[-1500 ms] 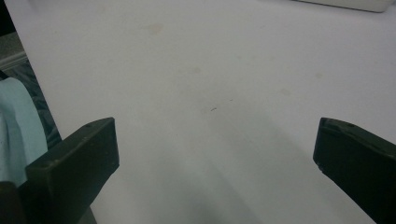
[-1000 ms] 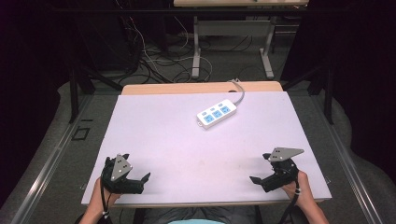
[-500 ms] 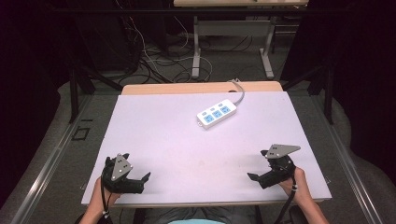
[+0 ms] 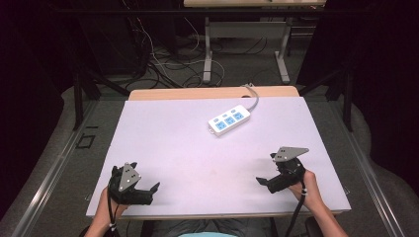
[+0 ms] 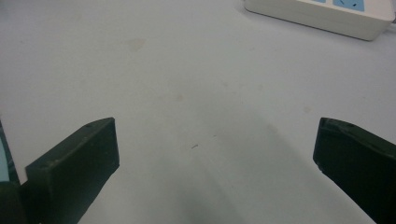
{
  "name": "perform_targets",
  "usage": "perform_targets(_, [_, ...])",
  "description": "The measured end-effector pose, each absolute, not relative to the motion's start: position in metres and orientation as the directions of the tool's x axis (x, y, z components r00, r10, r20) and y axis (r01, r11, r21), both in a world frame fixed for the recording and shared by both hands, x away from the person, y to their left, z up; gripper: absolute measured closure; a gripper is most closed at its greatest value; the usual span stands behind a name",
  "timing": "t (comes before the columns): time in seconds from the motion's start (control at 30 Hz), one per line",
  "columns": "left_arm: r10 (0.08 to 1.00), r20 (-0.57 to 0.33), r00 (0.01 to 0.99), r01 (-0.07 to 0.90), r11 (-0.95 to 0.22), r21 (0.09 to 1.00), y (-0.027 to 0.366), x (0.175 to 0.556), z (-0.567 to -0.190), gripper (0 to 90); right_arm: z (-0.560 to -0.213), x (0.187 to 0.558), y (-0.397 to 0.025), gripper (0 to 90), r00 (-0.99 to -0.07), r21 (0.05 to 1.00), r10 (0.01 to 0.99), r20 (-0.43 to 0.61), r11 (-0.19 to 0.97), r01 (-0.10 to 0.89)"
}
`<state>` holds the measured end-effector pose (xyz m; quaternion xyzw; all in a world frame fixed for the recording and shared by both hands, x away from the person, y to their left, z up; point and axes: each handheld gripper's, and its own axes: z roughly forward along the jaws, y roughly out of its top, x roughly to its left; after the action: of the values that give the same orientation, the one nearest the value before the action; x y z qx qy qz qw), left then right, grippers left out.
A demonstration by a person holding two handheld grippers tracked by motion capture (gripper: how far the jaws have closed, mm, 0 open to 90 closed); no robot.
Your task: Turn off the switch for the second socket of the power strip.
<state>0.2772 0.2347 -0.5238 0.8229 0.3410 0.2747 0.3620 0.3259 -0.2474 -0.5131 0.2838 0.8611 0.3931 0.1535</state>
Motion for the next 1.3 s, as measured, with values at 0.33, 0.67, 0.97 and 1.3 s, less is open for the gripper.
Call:
perform_targets(0.33, [0.761,0.204,0.615,0.363,-0.504,0.784,0.235,0.277,-0.524,0.3,-0.512,0.347,-0.237,0.0,-0.796,0.751,0.603,-0.048,0.547,0.369])
perform_targets(0.67, [0.760,0.212,0.615,0.355,-0.507,0.785,0.236,0.277,-0.524,0.3,-0.516,0.372,-0.228,0.0,-0.794,0.741,0.606,-0.045,0.554,0.380])
perform_targets(0.97, [0.761,0.215,0.613,0.355,-0.508,0.785,0.236,0.277,-0.524,0.3,-0.515,0.383,-0.218,0.0,-0.798,0.742,0.602,-0.034,0.550,0.384])
perform_targets(1.3, [0.758,0.214,0.616,0.356,-0.511,0.782,0.236,0.277,-0.524,0.4,-0.517,0.401,-0.210,0.4,-0.801,0.735,0.598,-0.016,0.551,0.396])
